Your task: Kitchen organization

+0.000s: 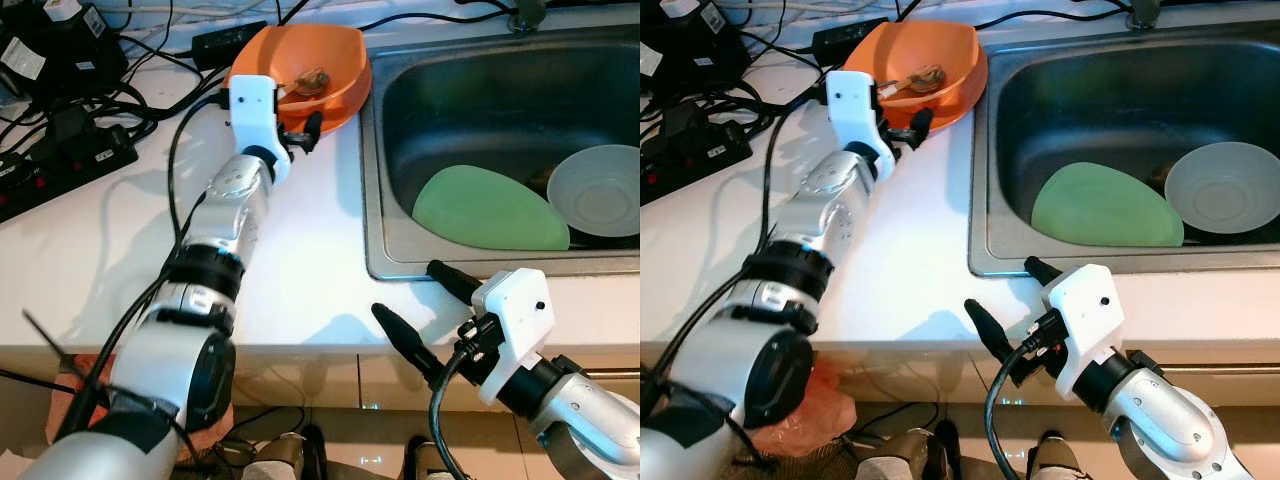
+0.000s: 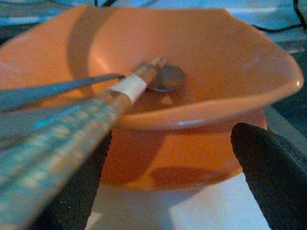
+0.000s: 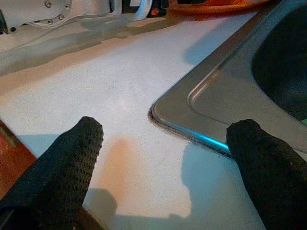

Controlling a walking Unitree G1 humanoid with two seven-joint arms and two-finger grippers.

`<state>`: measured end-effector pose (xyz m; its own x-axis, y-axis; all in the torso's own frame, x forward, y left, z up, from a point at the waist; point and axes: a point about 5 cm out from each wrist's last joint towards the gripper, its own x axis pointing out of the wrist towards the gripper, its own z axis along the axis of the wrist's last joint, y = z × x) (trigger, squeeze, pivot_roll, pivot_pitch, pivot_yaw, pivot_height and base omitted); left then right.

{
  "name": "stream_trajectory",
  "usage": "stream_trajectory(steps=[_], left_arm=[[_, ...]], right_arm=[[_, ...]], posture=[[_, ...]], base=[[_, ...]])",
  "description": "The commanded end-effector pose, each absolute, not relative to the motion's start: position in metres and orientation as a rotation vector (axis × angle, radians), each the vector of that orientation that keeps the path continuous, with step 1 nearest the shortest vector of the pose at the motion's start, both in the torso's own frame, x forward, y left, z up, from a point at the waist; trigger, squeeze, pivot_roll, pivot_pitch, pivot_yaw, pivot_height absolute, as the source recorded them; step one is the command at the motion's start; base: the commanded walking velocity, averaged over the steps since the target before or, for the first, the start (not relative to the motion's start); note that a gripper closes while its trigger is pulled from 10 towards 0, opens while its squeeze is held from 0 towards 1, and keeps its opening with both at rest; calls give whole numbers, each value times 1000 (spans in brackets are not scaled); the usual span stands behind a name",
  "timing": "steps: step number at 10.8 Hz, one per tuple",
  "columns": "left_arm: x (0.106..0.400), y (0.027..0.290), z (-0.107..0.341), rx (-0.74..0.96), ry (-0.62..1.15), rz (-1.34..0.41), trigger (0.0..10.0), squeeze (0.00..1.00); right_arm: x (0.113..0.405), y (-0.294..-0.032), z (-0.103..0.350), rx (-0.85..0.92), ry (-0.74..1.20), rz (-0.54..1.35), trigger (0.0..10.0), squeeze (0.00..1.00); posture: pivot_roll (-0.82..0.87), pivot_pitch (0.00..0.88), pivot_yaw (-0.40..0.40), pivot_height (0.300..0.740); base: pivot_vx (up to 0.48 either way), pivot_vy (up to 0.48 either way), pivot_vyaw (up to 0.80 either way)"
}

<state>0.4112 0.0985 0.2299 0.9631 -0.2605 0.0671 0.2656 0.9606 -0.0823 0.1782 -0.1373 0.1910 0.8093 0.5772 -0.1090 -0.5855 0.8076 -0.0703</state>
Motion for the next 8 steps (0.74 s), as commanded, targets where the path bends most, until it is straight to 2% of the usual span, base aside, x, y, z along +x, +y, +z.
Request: stream_trajectory(steps=[1, 6, 8], left_arm=[[414, 101, 232, -69, -55, -266, 10000, 0], [422, 106, 235, -12, -9, -267, 10000, 0], [422, 109, 226, 47, 80, -274, 10000, 0]], right_arm=[[173, -136, 192, -97, 96, 634, 10000, 0], [168, -136, 191, -98, 111, 624, 10000, 0], [168, -137, 191, -98, 114, 624, 10000, 0]], posture=[[-149, 230, 186, 740], [-163, 247, 188, 740], [-164, 248, 184, 740]], base=[[0, 0, 0], [0, 0, 0], [0, 0, 0]])
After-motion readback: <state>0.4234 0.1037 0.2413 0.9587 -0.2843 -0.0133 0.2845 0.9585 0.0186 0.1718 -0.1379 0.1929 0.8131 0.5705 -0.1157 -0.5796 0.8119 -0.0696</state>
